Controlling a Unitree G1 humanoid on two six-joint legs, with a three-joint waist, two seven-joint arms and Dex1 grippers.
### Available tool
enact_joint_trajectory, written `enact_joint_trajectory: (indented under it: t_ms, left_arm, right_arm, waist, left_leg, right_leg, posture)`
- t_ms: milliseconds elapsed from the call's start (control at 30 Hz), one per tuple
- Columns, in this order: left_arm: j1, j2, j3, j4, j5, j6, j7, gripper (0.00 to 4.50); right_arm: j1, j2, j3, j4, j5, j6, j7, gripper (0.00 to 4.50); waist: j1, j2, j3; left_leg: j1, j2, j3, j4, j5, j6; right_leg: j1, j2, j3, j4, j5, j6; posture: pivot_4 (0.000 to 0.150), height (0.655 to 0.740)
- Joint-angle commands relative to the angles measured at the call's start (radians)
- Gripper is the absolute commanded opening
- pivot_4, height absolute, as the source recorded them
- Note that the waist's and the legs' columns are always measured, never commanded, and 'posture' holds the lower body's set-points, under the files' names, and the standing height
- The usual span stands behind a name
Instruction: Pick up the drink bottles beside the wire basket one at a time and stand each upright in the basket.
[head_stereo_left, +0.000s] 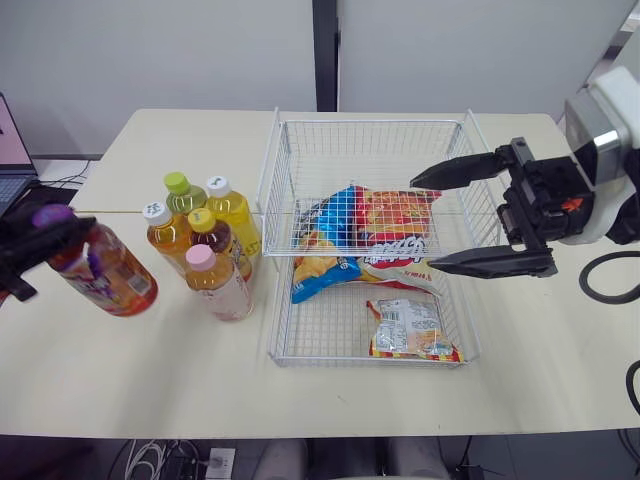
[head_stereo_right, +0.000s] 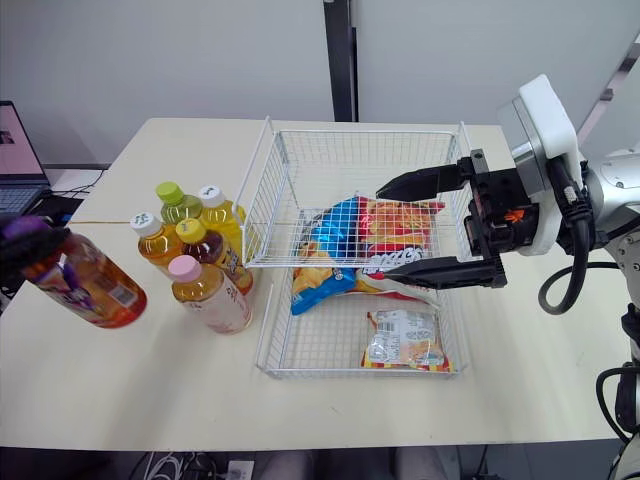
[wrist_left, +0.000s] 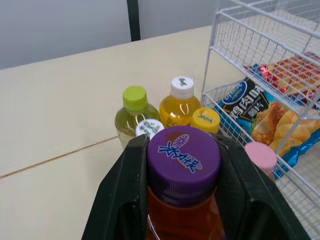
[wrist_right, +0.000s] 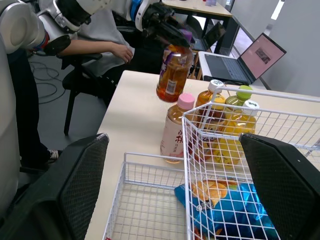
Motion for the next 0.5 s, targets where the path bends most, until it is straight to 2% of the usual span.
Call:
enact_joint_trajectory:
  t_ms: [33, 200, 367, 500]
  left_arm:
    - [-0.094, 0.087, 0.042, 0.066, -0.013, 0.004, -0.033, 1.36]
    - [-0.25, 0.189, -0.069, 0.185, -0.018, 0.007, -0.08, 1.36]
    - [-0.416, 0.251, -0.246, 0.266, -0.028, -0.024, -0.127, 1.36]
    - [-0.684, 0.273, -0.475, 0.347, -0.067, -0.056, -0.147, 1.36]
  right_arm:
    - [-0.04, -0.02, -0.024, 0.023, -0.02, -0.014, 0.003, 4.5]
    - [-0.051, -0.071, -0.06, 0.073, -0.055, -0.022, 0.013, 4.5]
    - [-0.017, -0.093, -0.102, 0.049, -0.039, -0.005, -0.007, 4.5]
    - [0.038, -0.111, -0.157, 0.005, -0.013, 0.023, -0.041, 4.5]
  waist:
    - [-0.001, 0.0, 0.0]
    - [-0.001, 0.001, 0.001]
    - [-0.002, 0.001, 0.002]
    - [-0.001, -0.001, 0.004]
  left_leg:
    - [0.0, 0.0, 0.001, 0.0, 0.0, 0.0]
    - [0.0, 0.0, 0.001, -0.001, 0.0, 0.0]
    - [0.0, 0.0, 0.001, -0.002, 0.0, 0.0]
    - [-0.001, 0.0, 0.001, -0.001, 0.0, 0.0]
  right_leg:
    - [0.0, 0.0, -0.001, 0.0, 0.0, 0.0]
    - [0.0, 0.0, -0.001, 0.0, 0.0, 0.0]
    - [-0.001, 0.0, -0.001, 0.0, 0.0, 0.0]
    - [-0.001, 0.0, -0.001, 0.001, 0.0, 0.0]
  posture:
    - [0.15, 0.74]
    - [0.15, 0.74]
    - [0.15, 0.74]
    - [0.15, 0.74]
